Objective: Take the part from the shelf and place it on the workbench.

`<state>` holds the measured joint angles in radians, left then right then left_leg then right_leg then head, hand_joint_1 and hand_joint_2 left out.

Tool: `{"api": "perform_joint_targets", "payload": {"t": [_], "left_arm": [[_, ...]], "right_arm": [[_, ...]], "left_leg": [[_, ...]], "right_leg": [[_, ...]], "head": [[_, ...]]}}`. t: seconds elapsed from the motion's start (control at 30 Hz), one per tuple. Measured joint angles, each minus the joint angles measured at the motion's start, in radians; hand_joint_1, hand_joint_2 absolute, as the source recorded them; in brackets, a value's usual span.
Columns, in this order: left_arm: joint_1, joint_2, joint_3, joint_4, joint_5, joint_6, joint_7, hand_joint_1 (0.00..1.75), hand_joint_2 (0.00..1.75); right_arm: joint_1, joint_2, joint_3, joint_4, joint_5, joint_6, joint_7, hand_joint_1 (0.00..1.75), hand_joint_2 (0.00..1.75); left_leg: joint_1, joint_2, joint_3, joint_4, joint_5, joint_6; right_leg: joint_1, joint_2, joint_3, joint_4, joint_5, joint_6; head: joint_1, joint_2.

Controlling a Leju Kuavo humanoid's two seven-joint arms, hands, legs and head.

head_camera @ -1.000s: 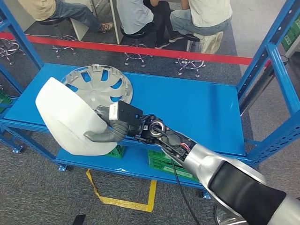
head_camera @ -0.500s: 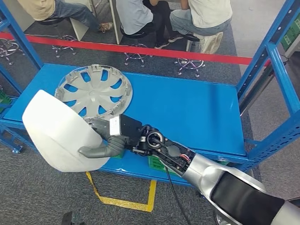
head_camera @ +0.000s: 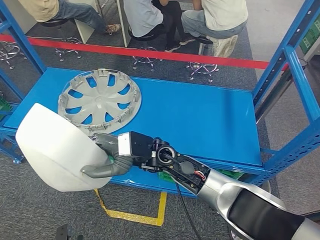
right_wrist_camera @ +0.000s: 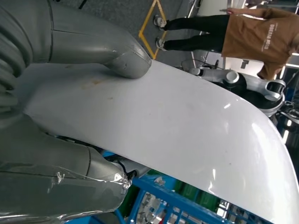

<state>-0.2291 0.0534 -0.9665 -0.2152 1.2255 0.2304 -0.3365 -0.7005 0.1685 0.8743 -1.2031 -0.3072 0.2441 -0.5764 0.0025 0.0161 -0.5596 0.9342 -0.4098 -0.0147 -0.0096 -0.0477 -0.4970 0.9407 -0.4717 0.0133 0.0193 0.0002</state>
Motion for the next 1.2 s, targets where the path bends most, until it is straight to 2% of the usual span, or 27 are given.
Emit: {"api": "perform_joint_targets", "payload": {"t": [0.07,0.1,0.43,0.83,1.2], "left_arm": [[0.0,0.0,0.008,0.0,-0.006,0.009,0.004,0.0,1.31],[0.0,0.001,0.01,0.0,-0.009,0.014,0.006,0.0,1.75],[0.001,0.003,0.018,0.0,-0.039,0.076,0.039,0.0,1.75],[0.008,0.024,0.019,0.0,-0.042,0.03,0.082,0.0,1.75],[0.035,0.063,0.042,0.0,-0.018,0.03,0.058,0.0,1.75]], "right_arm": [[0.004,-0.002,0.001,-0.011,0.003,0.002,0.001,1.75,1.75],[0.005,-0.003,0.003,-0.018,0.004,0.002,0.001,1.75,1.75],[0.037,-0.015,0.013,-0.084,0.005,-0.013,0.021,1.75,1.75],[0.059,-0.029,0.014,-0.097,0.005,-0.031,0.015,1.75,1.75],[0.069,-0.033,0.014,-0.097,-0.004,-0.043,0.009,1.75,1.75]], "left_leg": [[0.0,0.0,0.0,0.0,0.0,0.0],[0.0,0.0,0.0,0.0,0.0,0.0],[0.0,0.0,0.0,0.0,0.0,0.0],[0.0,0.0,0.0,0.0,0.0,0.0],[0.0,0.0,0.0,0.0,0.0,-0.001]], "right_leg": [[0.0,0.0,0.0,0.0,0.0,0.0],[0.0,0.0,0.0,0.0,0.0,0.0],[0.0,0.0,0.0,0.0,0.0,0.0],[0.0,0.0,0.0,0.0,0.0,0.0],[0.0,0.0,0.0,0.0,-0.001,-0.001]], "head": [[0.0,0.0],[0.0,0.0],[0.0,0.0],[0.0,0.0],[0.0,0.0]]}}
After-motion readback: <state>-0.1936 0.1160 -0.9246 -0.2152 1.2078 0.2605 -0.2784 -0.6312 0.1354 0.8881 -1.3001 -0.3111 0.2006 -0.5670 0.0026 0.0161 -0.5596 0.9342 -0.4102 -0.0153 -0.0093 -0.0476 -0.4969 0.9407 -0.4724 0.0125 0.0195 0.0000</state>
